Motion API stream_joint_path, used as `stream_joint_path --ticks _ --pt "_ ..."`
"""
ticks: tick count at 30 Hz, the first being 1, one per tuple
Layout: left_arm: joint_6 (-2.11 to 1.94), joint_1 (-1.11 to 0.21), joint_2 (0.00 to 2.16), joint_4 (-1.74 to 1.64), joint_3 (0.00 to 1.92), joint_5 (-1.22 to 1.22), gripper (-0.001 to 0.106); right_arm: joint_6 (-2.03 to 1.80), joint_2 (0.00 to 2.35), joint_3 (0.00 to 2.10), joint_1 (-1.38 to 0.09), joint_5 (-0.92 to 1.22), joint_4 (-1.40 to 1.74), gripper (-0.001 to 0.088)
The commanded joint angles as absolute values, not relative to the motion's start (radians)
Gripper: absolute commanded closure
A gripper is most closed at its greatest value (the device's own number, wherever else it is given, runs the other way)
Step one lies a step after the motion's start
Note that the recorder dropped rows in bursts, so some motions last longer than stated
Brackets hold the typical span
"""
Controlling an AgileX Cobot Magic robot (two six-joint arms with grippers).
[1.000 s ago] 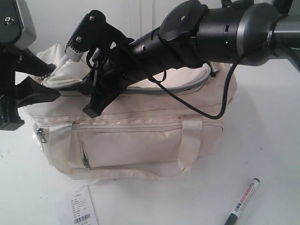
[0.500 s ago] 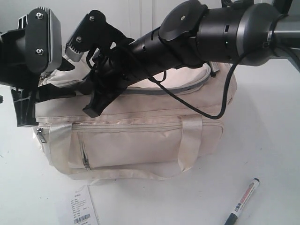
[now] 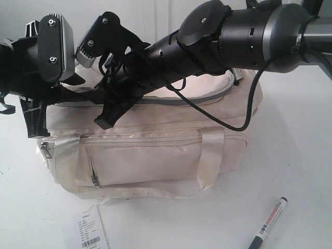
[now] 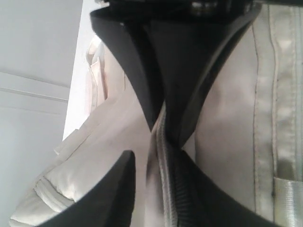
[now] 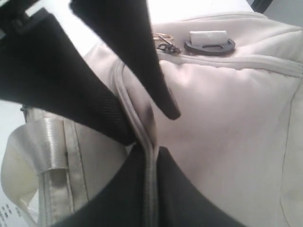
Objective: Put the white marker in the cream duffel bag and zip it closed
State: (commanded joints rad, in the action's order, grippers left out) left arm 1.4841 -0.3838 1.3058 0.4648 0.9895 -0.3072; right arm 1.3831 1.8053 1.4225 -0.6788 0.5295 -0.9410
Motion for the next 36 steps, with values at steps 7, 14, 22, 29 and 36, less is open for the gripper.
stream_joint_path --ticks 7,14,22,29,36 --pt "1.484 -0.384 1.322 0.465 0.990 -0.291 0.085 1.385 1.805 1.422 -0.679 0.530 -0.941 0.0800" --pt "1.403 -0.384 1.322 0.467 0.990 -0.252 0.105 1.343 1.768 1.422 -0.677 0.517 -0.896 0.0516" --pt "1.297 -0.384 1.322 0.467 0.990 -0.232 0.105 0.707 1.640 1.422 -0.677 0.845 -0.328 0.0323" --pt "1.247 -0.384 1.308 0.467 0.991 -0.231 0.105 0.702 1.608 1.418 -0.677 0.949 -0.325 0.0376" --pt "1.229 -0.382 1.299 0.467 0.991 -0.236 0.105 0.702 1.562 1.418 -0.677 0.951 -0.292 0.0455"
